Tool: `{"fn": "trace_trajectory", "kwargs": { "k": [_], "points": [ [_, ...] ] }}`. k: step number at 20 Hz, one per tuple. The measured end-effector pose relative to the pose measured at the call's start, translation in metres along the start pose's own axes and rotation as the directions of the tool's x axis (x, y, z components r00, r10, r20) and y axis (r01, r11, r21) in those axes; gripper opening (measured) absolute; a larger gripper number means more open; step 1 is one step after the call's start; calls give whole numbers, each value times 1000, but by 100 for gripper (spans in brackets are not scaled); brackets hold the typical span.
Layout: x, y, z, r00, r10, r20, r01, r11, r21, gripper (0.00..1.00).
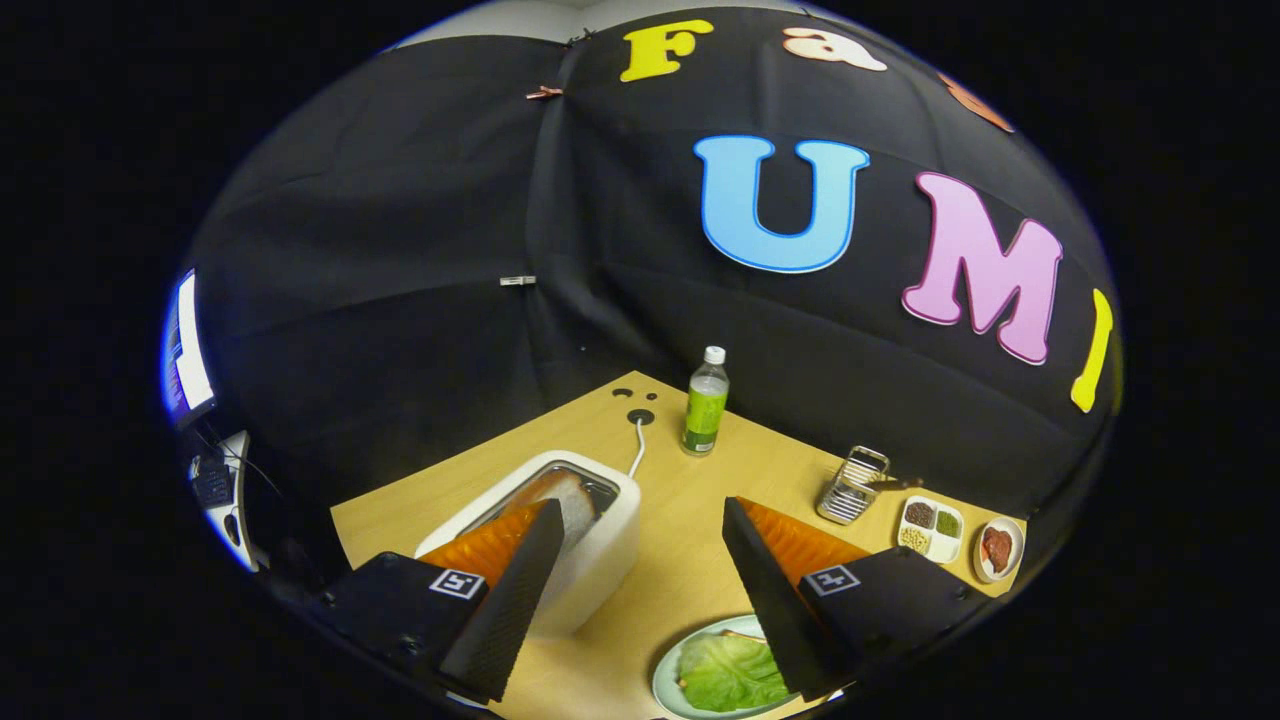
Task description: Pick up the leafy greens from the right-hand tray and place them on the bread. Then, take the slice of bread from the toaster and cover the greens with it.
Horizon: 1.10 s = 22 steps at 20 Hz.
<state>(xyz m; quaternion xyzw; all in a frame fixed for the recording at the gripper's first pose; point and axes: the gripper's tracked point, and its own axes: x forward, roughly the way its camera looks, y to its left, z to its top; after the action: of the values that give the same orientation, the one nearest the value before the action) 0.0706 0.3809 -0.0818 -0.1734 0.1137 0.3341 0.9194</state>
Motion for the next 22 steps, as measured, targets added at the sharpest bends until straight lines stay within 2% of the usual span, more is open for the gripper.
{"fn": "trace_trajectory", "kwargs": {
  "k": [8, 13, 18, 19, 20, 22],
  "points": [
    [48, 61, -9, 996, 79, -49, -82, 995, -51, 99],
    [81, 59, -37, 991, 26, -129, -34, 998, -62, 98],
    [97, 63, -48, 988, -1, -151, -12, 996, -86, 97],
    [97, 65, -51, 986, -3, -164, -12, 996, -87, 93],
    [96, 68, -54, 985, -2, -174, -13, 996, -86, 82],
    [96, 71, -53, 985, -8, -171, -8, 995, -94, 69]
  ]
}}
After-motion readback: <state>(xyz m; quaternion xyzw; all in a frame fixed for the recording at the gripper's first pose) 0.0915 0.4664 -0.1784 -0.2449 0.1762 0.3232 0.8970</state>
